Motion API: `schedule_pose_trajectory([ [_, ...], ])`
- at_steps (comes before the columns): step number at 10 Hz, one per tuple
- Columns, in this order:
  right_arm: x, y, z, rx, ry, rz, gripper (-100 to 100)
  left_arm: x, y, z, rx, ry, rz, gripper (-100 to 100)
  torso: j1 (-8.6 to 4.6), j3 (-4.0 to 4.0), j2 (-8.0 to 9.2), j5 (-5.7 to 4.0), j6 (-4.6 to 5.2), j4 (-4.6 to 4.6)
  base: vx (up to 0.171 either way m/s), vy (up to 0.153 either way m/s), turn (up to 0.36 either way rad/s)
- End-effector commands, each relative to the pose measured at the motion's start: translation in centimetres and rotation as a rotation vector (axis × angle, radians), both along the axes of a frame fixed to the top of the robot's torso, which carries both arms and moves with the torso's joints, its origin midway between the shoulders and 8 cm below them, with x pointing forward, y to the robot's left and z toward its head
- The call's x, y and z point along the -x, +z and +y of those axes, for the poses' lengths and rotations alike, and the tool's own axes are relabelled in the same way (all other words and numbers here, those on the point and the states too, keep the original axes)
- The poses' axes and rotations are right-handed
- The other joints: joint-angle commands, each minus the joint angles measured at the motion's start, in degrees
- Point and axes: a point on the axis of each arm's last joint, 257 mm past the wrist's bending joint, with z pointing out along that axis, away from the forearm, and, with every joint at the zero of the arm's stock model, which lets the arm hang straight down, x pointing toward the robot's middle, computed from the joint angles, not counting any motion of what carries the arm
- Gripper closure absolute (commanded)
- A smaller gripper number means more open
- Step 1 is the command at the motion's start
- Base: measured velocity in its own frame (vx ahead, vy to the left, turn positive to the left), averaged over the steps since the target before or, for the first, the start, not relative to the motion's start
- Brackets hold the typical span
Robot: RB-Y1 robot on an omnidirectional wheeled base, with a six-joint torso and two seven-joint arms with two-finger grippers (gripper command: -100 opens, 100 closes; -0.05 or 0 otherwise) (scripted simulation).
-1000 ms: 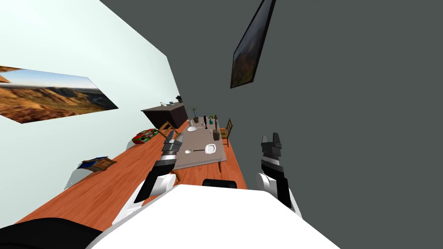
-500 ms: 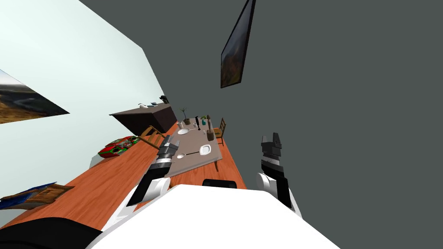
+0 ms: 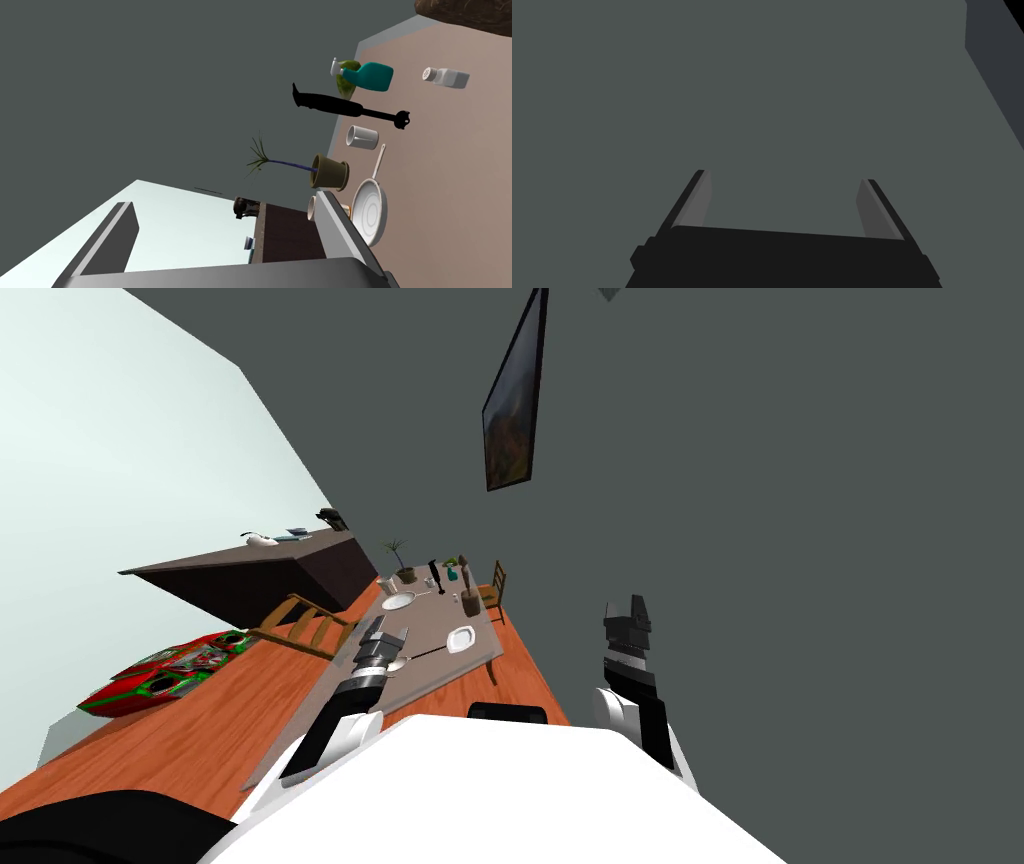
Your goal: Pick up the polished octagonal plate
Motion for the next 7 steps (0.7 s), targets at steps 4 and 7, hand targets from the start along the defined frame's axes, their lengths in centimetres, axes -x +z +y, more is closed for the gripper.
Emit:
schedule_pose_trajectory([
  [4, 0.0, 0.0, 0.0, 0.000, 0.000, 0.000, 0, 2.8, -5.2, 4.0, 0.144, 0.081, 0.103, -100, -0.02, -0.01, -0.02, -0.01, 0.00, 0.00, -0.005, -0.008, -0.351],
  [7, 0.0, 0.0, 0.0, 0.000, 0.000, 0.000, 0, 6.1, -10.1, 7.1, 0.262, 0.166, 0.190, -100, -0.06, -0.07, -0.12, -0.02, -0.02, -0.02, 0.020, -0.018, -0.346],
])
